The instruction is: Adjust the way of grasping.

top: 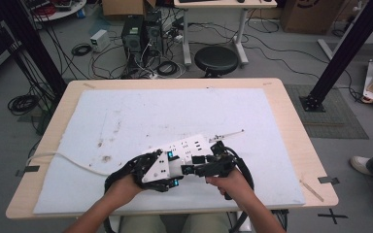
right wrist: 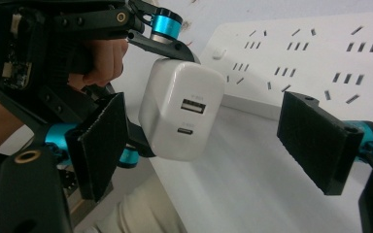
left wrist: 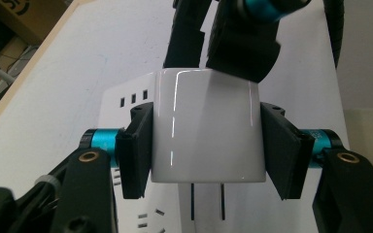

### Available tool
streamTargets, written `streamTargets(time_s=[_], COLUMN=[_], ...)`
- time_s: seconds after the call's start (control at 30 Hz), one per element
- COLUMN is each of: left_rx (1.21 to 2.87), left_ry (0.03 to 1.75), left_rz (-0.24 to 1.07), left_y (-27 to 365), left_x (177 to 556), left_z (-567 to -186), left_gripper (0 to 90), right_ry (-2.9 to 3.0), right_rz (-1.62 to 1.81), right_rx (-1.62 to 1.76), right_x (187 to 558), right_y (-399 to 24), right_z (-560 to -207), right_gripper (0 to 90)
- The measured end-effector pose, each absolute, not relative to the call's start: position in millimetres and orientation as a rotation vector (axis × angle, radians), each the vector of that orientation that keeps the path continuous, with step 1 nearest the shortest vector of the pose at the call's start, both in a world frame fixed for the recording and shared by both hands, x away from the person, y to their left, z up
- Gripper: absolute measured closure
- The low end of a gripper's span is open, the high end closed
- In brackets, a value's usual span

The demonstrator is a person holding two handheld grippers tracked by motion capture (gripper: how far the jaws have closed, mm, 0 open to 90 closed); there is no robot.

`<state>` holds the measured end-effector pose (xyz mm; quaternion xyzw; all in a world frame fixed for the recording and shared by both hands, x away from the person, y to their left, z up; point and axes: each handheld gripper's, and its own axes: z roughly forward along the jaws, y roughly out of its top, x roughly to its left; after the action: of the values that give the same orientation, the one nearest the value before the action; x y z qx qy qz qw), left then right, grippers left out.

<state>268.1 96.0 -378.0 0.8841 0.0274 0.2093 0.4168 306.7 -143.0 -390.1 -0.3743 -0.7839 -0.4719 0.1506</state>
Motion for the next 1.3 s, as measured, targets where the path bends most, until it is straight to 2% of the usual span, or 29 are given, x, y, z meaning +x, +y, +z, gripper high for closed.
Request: streamTargets(time_s=[0.23,0.67,0.83,0.9,0.93,0.97,1.07,1.13,1.17,1.2,1.23,1.3], left_rx=[2.216,2.216,2.217,2.223,2.223,2.223,2.224,2.238,2.240,2.243,2.244,2.247], left_ry=[0.051,0.037,0.024,0.019,0.019,0.015,0.019,0.039,0.051,0.086,0.119,0.148], left_rz=[0.539,0.544,0.553,0.557,0.557,0.563,0.547,0.496,0.478,0.468,0.442,0.415], left_y=[93.7,91.3,89.1,87.5,87.5,87.1,86.5,86.0,86.5,87.0,88.0,93.0], left_x=[266.9,266.7,266.3,266.2,266.2,266.4,267.1,270.8,272.7,274.0,276.1,278.2], left_z=[-377.8,-378.7,-378.8,-379.7,-379.7,-379.6,-380.1,-380.8,-381.0,-381.4,-382.1,-382.4], left_gripper=[42.5,42.5,42.5,42.5,42.5,42.5,42.2,40.4,34.7,34.7,28.4,26.3], right_ry=[-2.219,-2.104,-2.050,-2.030,-2.030,-2.018,-2.013,-2.028,-2.073,-2.073,-2.085,-2.110], right_rz=[-1.335,-1.289,-1.275,-1.278,-1.278,-1.280,-1.271,-1.274,-1.276,-1.276,-1.273,-1.289], right_rx=[-1.082,-1.090,-1.064,-1.049,-1.049,-1.026,-1.027,-1.013,-1.015,-1.015,-1.032,-1.051], right_x=[310.5,317.2,320.4,321.1,321.1,320.8,321.7,321.7,320.1,320.1,319.9,322.0], right_y=[-141.0,-139.4,-137.2,-137.0,-137.0,-137.4,-139.1,-139.4,-139.6,-139.6,-141.0,-149.3], right_z=[-393.2,-401.4,-405.0,-405.6,-405.6,-404.6,-404.5,-404.8,-403.4,-403.4,-402.9,-401.8], right_gripper=[24.2,34.0,43.4,50.9,50.9,57.6,60.1,61.6,62.9,62.9,63.2,63.5])
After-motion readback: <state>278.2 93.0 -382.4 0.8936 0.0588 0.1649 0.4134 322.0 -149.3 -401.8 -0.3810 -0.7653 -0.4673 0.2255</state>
